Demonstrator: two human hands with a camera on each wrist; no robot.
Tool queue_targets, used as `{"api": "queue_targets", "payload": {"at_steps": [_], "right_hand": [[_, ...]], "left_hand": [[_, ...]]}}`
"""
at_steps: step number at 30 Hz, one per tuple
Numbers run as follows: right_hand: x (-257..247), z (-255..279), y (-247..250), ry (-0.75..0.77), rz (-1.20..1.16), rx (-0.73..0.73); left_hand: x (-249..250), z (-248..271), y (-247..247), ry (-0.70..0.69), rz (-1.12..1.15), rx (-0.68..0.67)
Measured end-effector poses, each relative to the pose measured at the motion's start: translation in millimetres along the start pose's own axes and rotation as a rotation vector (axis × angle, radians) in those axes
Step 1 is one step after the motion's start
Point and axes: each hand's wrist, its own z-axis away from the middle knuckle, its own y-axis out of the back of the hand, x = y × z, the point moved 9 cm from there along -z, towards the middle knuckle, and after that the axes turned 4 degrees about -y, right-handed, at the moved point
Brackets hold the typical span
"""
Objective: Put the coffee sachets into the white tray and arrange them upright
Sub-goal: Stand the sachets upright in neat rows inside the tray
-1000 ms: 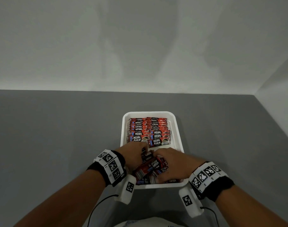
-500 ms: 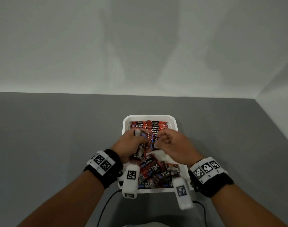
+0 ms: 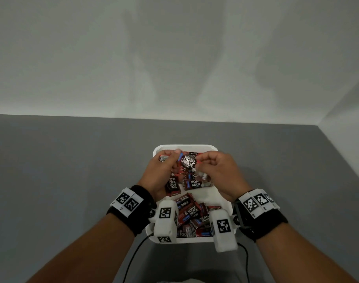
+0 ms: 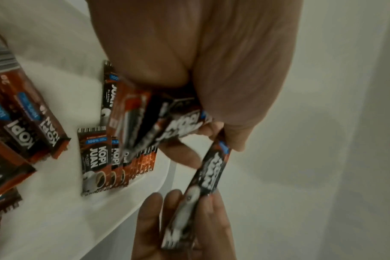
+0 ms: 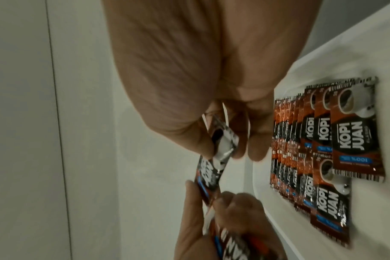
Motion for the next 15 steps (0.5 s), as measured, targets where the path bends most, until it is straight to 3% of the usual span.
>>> {"api": "queue_targets", "payload": {"at_steps": [4, 7, 9, 12, 15], "right_hand": [[-3.7, -0.1, 7.2, -0.009, 0.029, 0.000], [-12.1, -1.2, 14.7, 0.049, 0.180, 0.061], [-23.6, 2.1, 10.4, 0.130, 0.436, 0.052], [-28.9, 6.3, -18.7, 0.256, 0.865, -0.087], [-16.4, 3.3, -39.9, 0.278, 0.932, -0.171]], "left_hand": [[11.5, -0.9, 2.8, -0.068, -0.116, -0.075], [18.7, -1.6, 8.4, -0.137, -0.224, -0.040], [17.9, -2.9, 10.6, -0.153, -0.273, -0.026], [14.0, -1.5, 2.5, -0.143, -0.308, -0.061], [9.3, 3.3, -9.5, -0.076, -0.210, -0.109]]}}
